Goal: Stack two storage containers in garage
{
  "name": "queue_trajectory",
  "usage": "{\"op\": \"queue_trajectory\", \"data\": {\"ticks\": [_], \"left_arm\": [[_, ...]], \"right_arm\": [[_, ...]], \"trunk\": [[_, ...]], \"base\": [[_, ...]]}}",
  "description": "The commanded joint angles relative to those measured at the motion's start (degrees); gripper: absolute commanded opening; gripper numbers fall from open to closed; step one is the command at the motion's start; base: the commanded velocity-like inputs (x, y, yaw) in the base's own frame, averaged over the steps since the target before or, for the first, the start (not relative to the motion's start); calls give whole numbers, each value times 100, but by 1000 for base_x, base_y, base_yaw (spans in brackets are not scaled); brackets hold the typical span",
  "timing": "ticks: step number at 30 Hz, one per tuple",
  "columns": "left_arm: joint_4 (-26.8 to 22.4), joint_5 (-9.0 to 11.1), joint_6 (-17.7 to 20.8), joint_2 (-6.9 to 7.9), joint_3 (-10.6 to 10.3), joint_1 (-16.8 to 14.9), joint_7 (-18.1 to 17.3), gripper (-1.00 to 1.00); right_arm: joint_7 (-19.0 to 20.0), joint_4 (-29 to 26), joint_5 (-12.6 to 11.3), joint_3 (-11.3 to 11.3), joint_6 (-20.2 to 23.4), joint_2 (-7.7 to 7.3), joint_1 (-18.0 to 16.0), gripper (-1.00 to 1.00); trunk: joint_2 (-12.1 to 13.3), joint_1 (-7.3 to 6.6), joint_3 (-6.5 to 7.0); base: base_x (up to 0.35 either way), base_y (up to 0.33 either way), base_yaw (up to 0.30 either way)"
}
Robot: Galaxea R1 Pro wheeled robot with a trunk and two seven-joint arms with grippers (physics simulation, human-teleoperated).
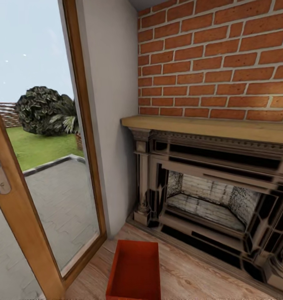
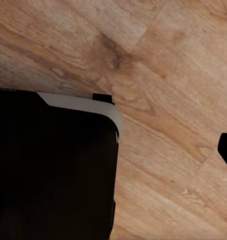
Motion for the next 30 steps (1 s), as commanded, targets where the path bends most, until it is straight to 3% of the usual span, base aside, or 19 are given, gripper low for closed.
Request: {"op": "queue_trajectory", "data": {"ticks": [1,30], "left_arm": [[3,0,-16,-1,27,-4,4,100],[3,0,-16,-1,27,-4,4,100]], "right_arm": [[-8,17,-46,48,-31,5,-10,100],[-8,17,-46,48,-30,10,-10,100]], "trunk": [[-8,1,-19],[-8,1,-287]], "base": [[0,0,0],[0,0,0]]}}
